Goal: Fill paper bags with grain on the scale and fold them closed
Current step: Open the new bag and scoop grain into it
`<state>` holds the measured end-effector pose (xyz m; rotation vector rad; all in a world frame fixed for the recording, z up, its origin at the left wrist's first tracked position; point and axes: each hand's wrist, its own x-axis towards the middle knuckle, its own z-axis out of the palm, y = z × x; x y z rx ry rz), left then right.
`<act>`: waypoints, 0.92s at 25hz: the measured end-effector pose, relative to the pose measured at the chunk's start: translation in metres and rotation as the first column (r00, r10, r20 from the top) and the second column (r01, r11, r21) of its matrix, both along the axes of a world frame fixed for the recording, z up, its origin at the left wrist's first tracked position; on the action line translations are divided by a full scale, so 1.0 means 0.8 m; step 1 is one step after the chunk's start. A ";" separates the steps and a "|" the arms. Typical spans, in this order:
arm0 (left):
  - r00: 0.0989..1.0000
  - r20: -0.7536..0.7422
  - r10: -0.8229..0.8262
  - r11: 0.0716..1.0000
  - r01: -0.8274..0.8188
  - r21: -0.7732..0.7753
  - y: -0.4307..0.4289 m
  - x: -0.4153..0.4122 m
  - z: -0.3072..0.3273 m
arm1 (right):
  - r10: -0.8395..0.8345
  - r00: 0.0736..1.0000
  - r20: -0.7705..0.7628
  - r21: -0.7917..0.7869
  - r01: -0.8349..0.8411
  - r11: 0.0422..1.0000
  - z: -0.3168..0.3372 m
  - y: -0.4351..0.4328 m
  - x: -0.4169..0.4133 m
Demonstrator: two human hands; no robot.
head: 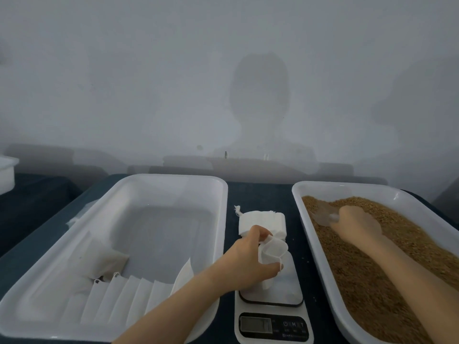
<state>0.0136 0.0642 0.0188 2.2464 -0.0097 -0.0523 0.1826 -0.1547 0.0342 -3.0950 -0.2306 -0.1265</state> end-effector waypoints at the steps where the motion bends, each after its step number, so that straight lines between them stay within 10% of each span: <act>1: 1.000 -0.001 -0.002 1.000 0.002 0.002 0.000 0.001 0.000 | 0.006 1.000 -0.007 0.037 -0.006 0.999 -0.005 -0.005 0.002; 7: 1.000 0.015 -0.009 1.000 0.009 0.013 -0.002 -0.001 0.002 | 0.037 0.991 -0.126 0.381 0.014 0.924 -0.026 -0.027 -0.003; 23: 0.998 0.054 -0.008 1.000 0.008 -0.002 0.001 0.002 -0.001 | 0.306 0.952 -0.014 0.484 -0.261 0.835 0.064 -0.095 -0.105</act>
